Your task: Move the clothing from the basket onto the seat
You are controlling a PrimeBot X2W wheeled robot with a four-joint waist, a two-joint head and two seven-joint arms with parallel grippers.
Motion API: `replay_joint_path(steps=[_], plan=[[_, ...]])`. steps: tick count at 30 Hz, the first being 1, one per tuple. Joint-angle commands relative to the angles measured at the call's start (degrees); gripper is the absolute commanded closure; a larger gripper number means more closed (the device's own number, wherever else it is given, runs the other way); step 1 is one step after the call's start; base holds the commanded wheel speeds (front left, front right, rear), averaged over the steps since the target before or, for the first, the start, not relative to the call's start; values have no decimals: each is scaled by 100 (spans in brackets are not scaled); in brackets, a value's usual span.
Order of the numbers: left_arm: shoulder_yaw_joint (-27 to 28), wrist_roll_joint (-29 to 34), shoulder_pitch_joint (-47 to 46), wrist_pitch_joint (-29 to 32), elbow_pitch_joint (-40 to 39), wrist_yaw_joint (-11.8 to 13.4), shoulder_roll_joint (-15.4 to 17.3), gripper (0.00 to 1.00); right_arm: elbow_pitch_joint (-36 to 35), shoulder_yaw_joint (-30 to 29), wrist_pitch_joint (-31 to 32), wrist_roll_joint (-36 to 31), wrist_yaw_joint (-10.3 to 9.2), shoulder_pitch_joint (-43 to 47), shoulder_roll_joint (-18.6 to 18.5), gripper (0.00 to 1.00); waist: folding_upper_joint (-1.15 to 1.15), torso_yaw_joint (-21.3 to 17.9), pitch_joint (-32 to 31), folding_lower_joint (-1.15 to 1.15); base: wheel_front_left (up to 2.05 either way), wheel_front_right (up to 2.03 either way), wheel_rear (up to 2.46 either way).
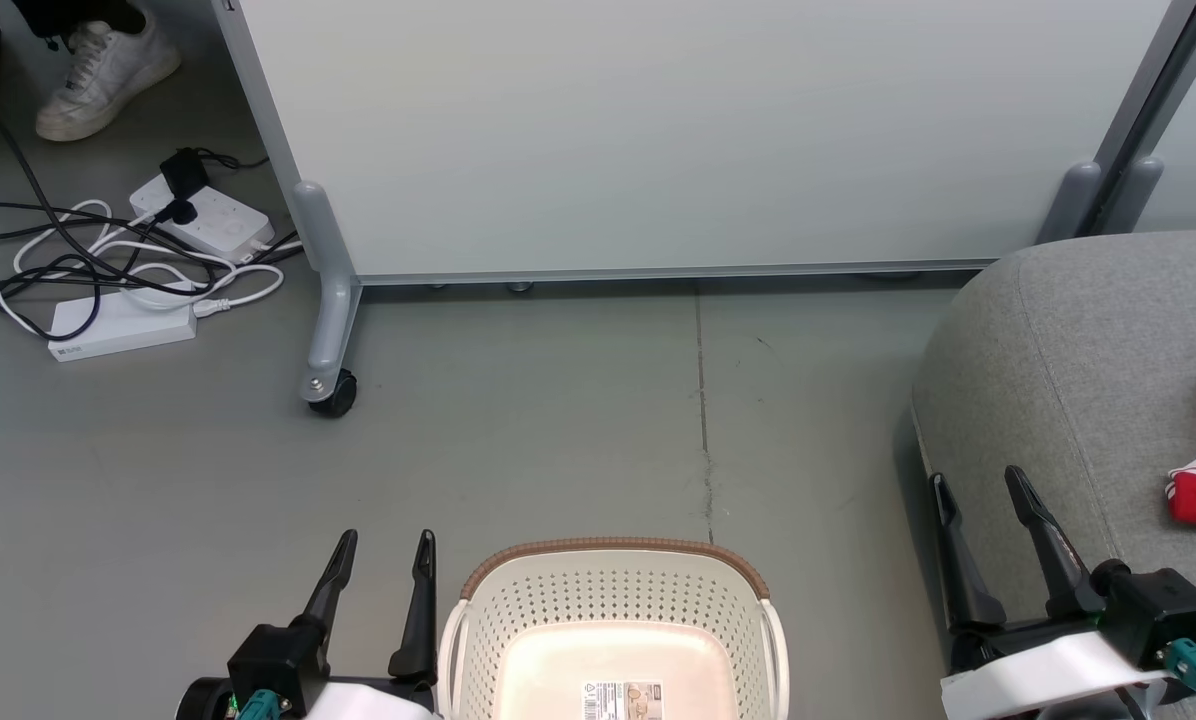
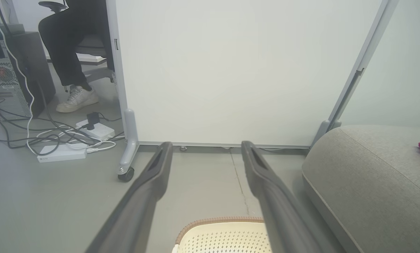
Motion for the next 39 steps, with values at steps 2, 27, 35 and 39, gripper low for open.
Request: replay_joint_path(steps=[2, 27, 35, 39], plan=[[25, -29, -38, -3, -8, 26, 22, 0, 20, -16, -30, -15, 2, -37, -20, 0, 0, -1, -3, 0, 0, 0, 0], [18, -209, 7, 0, 91, -34, 0, 100, 63, 26, 2, -25, 0, 7, 2, 100, 0, 18, 0, 0, 0, 0, 0], [80, -590, 60, 124, 252, -70, -1, 100, 216, 13, 77, 379, 0, 117, 38, 100, 0, 10, 0, 0, 0, 0, 0], [181, -1015, -17, 260, 257, -118, 19, 100, 222, -9, 144, 830, 0, 82, 14, 100, 0, 1, -2, 0, 0, 0, 0]])
